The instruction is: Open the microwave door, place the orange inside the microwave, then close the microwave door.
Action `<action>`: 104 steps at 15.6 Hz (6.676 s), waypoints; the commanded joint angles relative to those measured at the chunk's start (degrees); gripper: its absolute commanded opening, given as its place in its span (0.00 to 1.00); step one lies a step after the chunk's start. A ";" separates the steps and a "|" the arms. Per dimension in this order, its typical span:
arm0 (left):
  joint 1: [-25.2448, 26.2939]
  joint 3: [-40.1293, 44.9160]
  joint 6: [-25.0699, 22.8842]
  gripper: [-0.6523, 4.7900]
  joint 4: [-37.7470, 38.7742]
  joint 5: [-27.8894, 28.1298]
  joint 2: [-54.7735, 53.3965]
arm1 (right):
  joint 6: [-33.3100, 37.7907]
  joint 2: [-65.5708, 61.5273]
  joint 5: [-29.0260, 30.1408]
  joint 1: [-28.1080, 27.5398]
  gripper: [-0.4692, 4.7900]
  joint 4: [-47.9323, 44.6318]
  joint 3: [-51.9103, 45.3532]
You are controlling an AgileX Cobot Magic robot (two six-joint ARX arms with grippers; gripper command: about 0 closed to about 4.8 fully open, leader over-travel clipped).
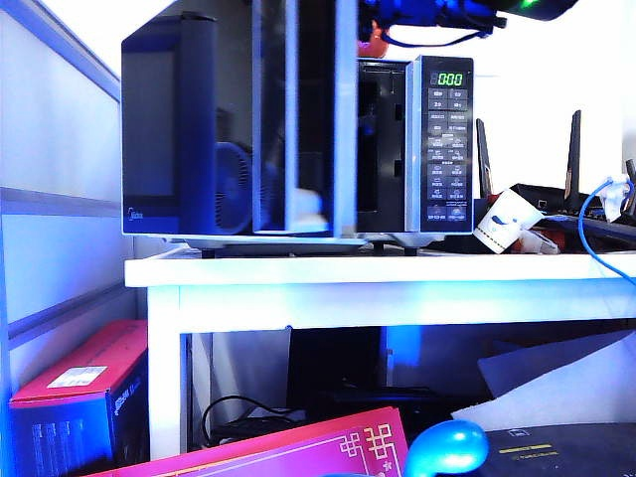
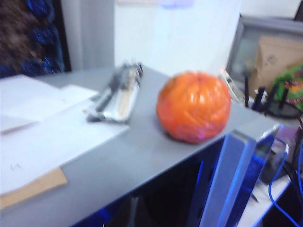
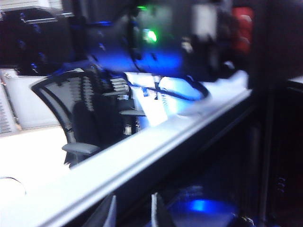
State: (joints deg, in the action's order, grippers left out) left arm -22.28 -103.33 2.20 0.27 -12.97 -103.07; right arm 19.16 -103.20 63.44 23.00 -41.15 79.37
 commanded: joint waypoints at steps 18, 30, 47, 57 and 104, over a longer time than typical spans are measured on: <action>0.00 -0.09 -11.82 0.11 24.61 -1.42 0.92 | -5.16 2.75 -27.47 -6.75 0.42 -0.55 4.61; -0.04 -0.09 -11.80 0.11 24.26 -1.46 0.92 | -22.49 -9.40 -42.97 -6.73 1.00 16.94 27.15; -0.07 -0.09 -11.80 0.11 23.63 -2.34 0.90 | -24.13 -19.61 -42.16 -6.60 0.62 24.81 39.43; -0.04 -0.09 -11.65 0.11 26.36 -2.29 0.90 | -26.91 -8.61 -36.54 -6.40 0.67 45.97 39.41; 0.96 -0.07 -12.24 0.11 32.48 1.16 1.46 | -30.71 -48.72 -50.01 2.27 0.70 10.82 53.96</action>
State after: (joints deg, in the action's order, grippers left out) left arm -21.26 -103.37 -10.33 32.91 -11.92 -101.86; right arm -11.90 -151.87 14.39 25.02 -29.63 133.05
